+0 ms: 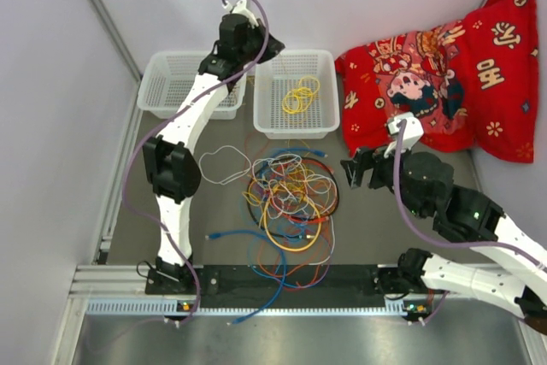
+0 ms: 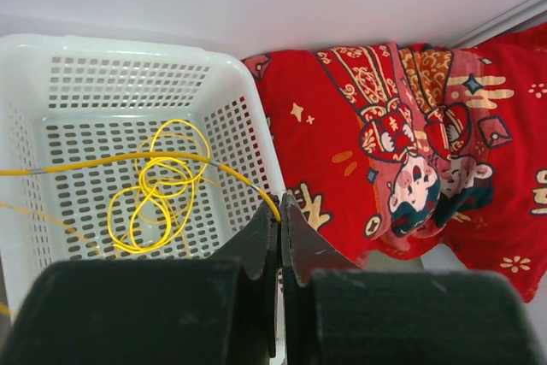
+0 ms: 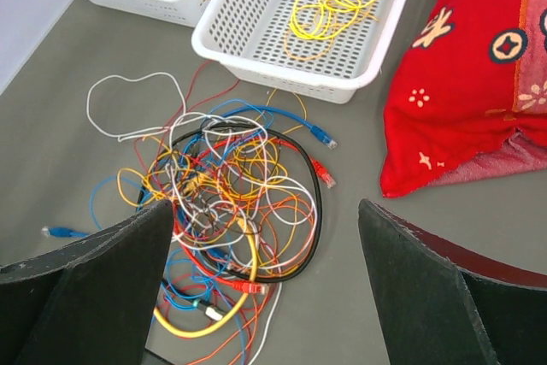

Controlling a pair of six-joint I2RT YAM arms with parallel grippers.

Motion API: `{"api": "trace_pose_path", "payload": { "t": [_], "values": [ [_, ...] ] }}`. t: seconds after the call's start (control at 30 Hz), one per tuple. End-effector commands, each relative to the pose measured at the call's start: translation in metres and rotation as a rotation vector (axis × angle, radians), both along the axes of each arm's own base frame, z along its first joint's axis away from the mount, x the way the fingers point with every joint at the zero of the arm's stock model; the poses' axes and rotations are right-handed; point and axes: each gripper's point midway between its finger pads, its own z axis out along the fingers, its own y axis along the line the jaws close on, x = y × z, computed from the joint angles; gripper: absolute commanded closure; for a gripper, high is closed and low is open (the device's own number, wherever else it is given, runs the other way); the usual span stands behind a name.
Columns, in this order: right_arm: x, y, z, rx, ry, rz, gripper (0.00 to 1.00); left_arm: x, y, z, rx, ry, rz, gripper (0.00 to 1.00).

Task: Untangle the cables

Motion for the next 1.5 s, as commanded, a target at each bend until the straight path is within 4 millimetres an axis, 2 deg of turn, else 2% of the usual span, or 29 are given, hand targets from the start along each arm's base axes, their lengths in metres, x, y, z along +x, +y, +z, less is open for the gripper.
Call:
{"api": "trace_pose_path", "payload": {
  "t": [0.0,0.17,0.27,0.3,0.43,0.5,0.87,1.03,1.1,1.17,1.23,1.47],
  "values": [
    [0.003,0.006,0.002,0.009,-0.02,0.002,0.12,0.0,-0.002,0.058,-0.086,-0.146,-0.023,1.0],
    [0.003,0.008,0.003,0.015,-0.018,0.007,0.12,-0.007,-0.002,0.081,-0.11,-0.185,-0.032,1.0],
    [0.003,0.007,0.007,0.024,-0.023,0.003,0.12,-0.016,0.001,0.11,-0.146,-0.235,-0.033,1.0],
    [0.003,0.006,0.009,0.03,-0.026,0.003,0.12,-0.023,0.002,0.129,-0.174,-0.272,-0.038,1.0],
    [0.002,0.006,0.013,0.042,-0.026,0.001,0.12,-0.038,0.003,0.173,-0.254,-0.349,-0.055,1.0],
    [0.001,0.005,0.014,0.047,-0.024,-0.002,0.12,-0.044,0.003,0.189,-0.296,-0.368,-0.065,1.0],
    [-0.003,-0.005,0.022,0.066,-0.033,-0.017,0.12,-0.079,-0.009,0.233,-0.366,-0.45,-0.134,1.0],
    [-0.006,-0.01,0.024,0.081,-0.036,-0.023,0.12,-0.101,0.001,0.264,-0.357,-0.536,-0.114,1.0],
    [-0.007,-0.012,0.023,0.084,-0.034,-0.024,0.12,-0.106,0.013,0.275,-0.317,-0.582,-0.059,1.0],
    [-0.008,-0.015,0.023,0.088,-0.032,-0.028,0.12,-0.108,0.02,0.277,-0.288,-0.588,-0.03,1.0],
    [-0.009,-0.016,0.02,0.087,-0.029,-0.028,0.12,-0.117,0.03,0.29,-0.274,-0.63,-0.003,1.0],
    [-0.011,-0.019,0.018,0.099,-0.023,-0.035,0.12,-0.125,0.036,0.305,-0.283,-0.684,0.014,1.0]
  ]
}}
